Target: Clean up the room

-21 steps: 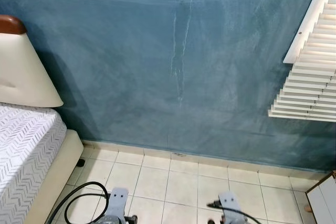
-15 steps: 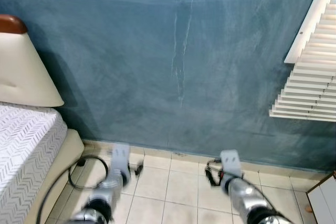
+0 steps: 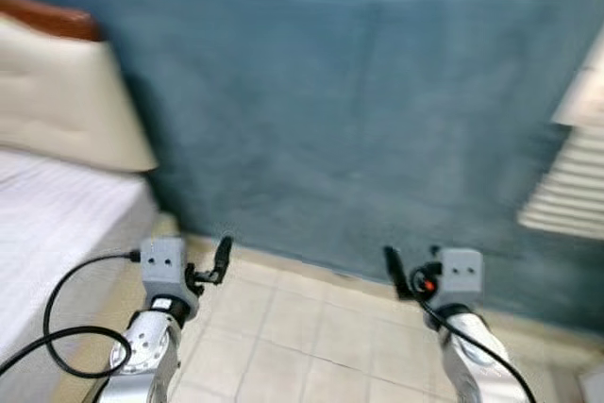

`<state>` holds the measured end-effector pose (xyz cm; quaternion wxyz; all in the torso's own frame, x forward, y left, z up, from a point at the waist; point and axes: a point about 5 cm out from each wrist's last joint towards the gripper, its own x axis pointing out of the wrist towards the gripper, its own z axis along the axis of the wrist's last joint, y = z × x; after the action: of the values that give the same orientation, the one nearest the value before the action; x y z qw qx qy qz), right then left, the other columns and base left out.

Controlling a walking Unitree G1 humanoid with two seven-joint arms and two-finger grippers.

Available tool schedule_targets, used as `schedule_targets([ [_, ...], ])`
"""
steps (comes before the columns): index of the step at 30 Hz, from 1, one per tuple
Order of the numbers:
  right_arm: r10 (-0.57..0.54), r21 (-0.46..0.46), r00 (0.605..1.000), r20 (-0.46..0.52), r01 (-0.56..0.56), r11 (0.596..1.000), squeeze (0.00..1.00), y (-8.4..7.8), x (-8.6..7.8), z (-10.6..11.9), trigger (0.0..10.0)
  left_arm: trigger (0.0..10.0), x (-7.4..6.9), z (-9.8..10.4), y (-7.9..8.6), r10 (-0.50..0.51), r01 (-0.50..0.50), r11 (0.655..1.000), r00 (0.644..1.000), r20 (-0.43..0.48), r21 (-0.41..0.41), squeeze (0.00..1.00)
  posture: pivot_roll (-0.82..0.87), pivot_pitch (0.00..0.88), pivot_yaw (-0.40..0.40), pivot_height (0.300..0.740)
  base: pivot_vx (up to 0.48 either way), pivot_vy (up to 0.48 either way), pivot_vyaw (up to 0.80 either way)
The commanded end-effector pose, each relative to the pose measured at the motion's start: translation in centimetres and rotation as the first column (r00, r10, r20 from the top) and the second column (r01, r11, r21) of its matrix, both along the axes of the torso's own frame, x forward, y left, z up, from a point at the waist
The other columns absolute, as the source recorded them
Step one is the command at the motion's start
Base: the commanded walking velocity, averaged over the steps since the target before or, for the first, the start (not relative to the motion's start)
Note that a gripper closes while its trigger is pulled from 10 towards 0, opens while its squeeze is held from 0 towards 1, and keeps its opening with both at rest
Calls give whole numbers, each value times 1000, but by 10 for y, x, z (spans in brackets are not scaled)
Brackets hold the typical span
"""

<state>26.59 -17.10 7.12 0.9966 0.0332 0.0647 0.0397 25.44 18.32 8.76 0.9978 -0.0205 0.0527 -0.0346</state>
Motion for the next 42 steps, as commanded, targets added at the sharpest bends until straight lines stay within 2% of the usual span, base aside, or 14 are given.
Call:
schedule_targets([
  [1, 27, 18, 1000, 14, -27, 999, 0, 6, 5, 6, 10000, 10000, 1, -9, 6, 40, -38, 999, 997, -59, 31, 0, -53, 0, 36, 740, 0, -480, 788],
  [4, 182, 73, 983, 21, -183, 980, 0, 21, 4, 10, 10000, 10000, 4, -11, 3, 26, -20, 998, 996, -85, 66, 0, -51, 0, 28, 740, 0, -480, 792],
  [6, 151, 100, 988, -31, -147, 984, 0, 16, 8, 4, 10000, 10000, 4, -12, -2, 38, -28, 994, 995, -96, 105, 0, -38, 0, 18, 740, 0, 0, 781],
  [12, 116, 96, 989, -89, -107, 990, 0, 9, 8, -7, 10000, 10000, 5, -1, -2, 69, -66, 996, 996, -52, 53, 0, -7, 0, 11, 740, 0, 118, 781],
  [20, 126, 88, 987, -100, -118, 989, 0, 11, 11, -9, 10000, 10000, 12, -2, -9, 76, -72, 996, 995, -66, 58, 0, -26, 0, 16, 740, 0, 56, 795],
  [24, 128, 86, 988, -89, -121, 989, 0, 15, 14, -8, 10000, 10000, 19, 1, -13, 75, -69, 992, 996, -52, 108, 0, -34, 0, 18, 740, 0, 0, 795],
  [25, 133, 106, 988, -79, -124, 987, 1000, 17, 14, -7, 10000, 10000, 20, 1, -14, 78, -73, 994, 995, -55, 87, 1000, -36, 0, 18, 740, 0, 0, 794],
  [28, 141, 112, 988, -67, -133, 985, 1000, 16, 13, -7, 10000, 10000, 21, 0, -14, 87, -80, 991, 994, -63, 104, 1000, -34, 0, 20, 740, 0, 0, 785],
  [29, 149, 109, 987, -64, -142, 984, 1000, 17, 13, -8, 10000, 10000, 21, -1, -14, 89, -82, 991, 994, -66, 101, 0, -33, 0, 21, 740, 0, 0, 781],
  [32, 159, 92, 985, -68, -152, 984, 1000, 19, 14, -9, 10000, 10000, 23, 3, -16, 49, -46, 996, 998, -36, 82, 0, -30, 0, 22, 740, 0, 0, 781],
  [33, 158, 90, 985, -67, -152, 984, 447, 20, 17, -8, 10000, 10000, 24, 3, -16, 42, -40, 998, 999, -33, 53, 0, -30, 0, 22, 740, 480, 0, 775],
  [34, 158, 90, 985, -67, -152, 984, 447, 20, 17, -8, 10000, 10000, 24, 3, -16, 42, -40, 998, 999, -33, 53, 0, -30, 0, 22, 740, 480, 0, 775],
  [35, 157, 91, 986, -65, -151, 984, 0, 20, 18, -7, 10000, 10000, 25, 3, -16, 40, -38, 998, 999, -35, 52, 0, -30, 0, 22, 740, 480, 0, 0],
  [42, 118, 72, 993, -20, -116, 991, 0, 18, 25, -1, 10000, 10000, 27, 2, -18, -6, 7, 999, 1000, -20, 37, 0, -33, 0, 28, 740, 480, 0, 0],
])
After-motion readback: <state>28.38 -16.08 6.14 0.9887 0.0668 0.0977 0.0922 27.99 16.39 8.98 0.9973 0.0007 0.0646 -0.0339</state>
